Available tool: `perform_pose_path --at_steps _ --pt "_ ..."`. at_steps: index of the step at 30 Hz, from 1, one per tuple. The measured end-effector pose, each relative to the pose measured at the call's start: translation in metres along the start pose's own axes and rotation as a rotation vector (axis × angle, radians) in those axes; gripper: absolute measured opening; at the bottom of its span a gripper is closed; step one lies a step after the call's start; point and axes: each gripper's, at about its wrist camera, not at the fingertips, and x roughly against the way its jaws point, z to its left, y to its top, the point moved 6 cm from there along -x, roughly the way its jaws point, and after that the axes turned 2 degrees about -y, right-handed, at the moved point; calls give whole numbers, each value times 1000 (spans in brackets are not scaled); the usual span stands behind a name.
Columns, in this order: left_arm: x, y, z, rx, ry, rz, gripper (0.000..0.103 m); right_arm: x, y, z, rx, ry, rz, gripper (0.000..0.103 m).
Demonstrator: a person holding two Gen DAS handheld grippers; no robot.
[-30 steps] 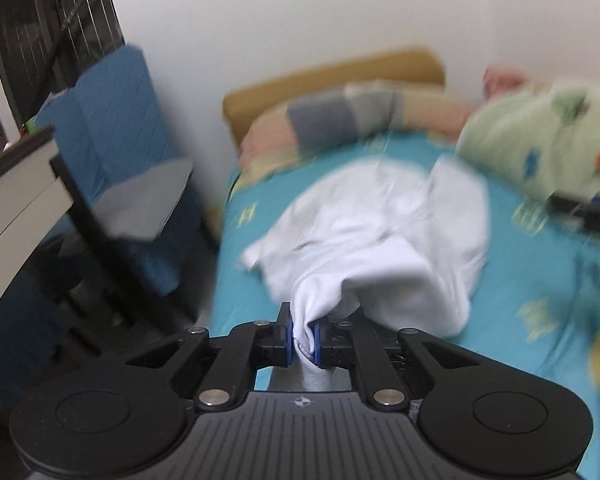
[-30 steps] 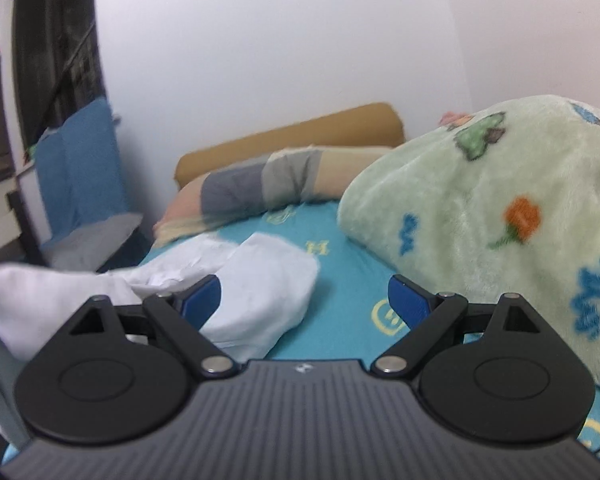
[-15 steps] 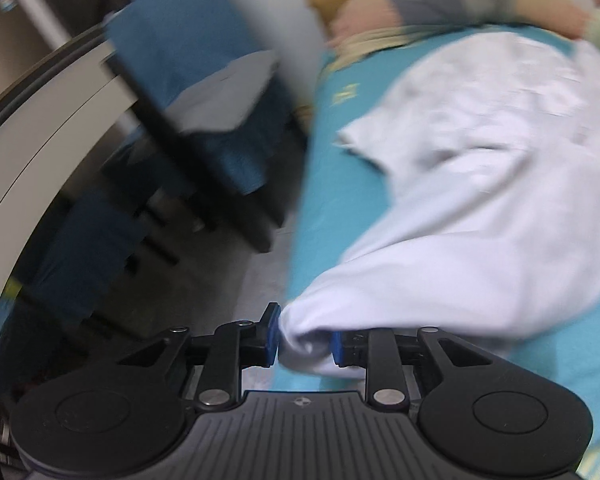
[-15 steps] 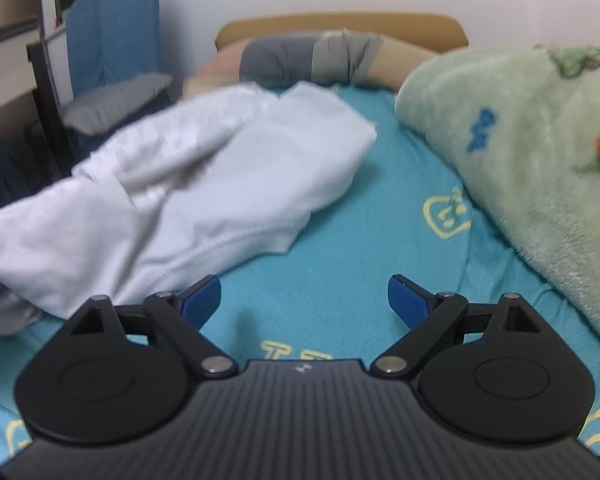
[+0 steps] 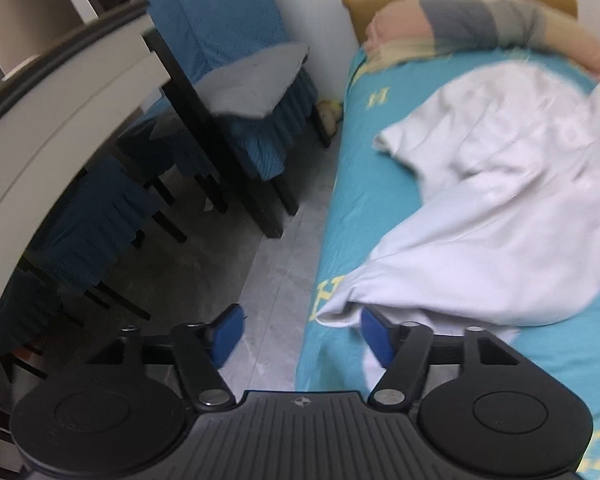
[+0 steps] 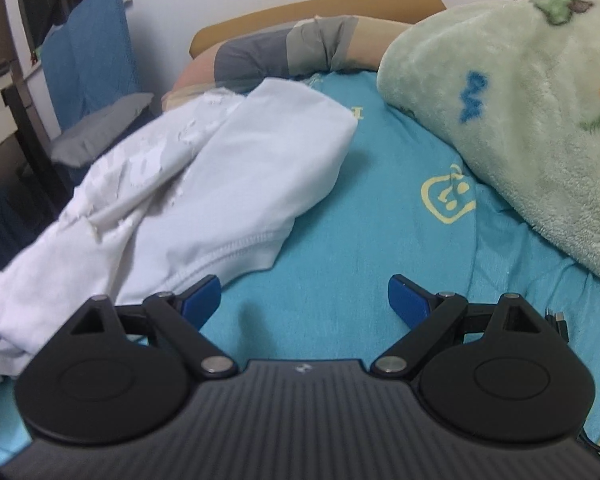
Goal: Fold clothes
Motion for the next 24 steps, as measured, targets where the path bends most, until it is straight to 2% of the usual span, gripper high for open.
perform_pose_path --at_steps 3,4,8,10,12,15,18,20,21,22,24 --pt "41 7 -18 1 -36 -117 78 5 3 -3 -19 0 -6 92" --pt "51 9 -33 -31 -66 -156 80 7 4 -5 -29 -2 -11 92" --pt "53 2 -117 -302 -208 -173 80 16 8 -13 -67 -5 -32 92" --pt "54 -3 -158 -436 -276 -180 76 18 9 -17 -82 -4 -38 92" --pt "41 -6 -172 -502 -271 -202 71 18 7 -20 -92 -1 -32 92" --pt "21 -11 -192 -600 -262 -235 69 14 5 -23 -93 21 -21 92" --pt "1 -15 -213 -699 -253 -268 56 8 2 -19 -61 43 -20 92" --pt "-12 -19 -227 -764 -247 -290 41 4 0 -13 -20 58 -20 92" --pt "-18 -20 -234 -793 -245 -301 26 2 -1 -9 7 65 -19 92" --pt "-17 -13 -227 -742 -272 -302 6 -1 -2 -4 40 70 -16 92" --pt "-14 1 -215 -638 -325 -304 4 -3 -4 9 120 73 -26 92"
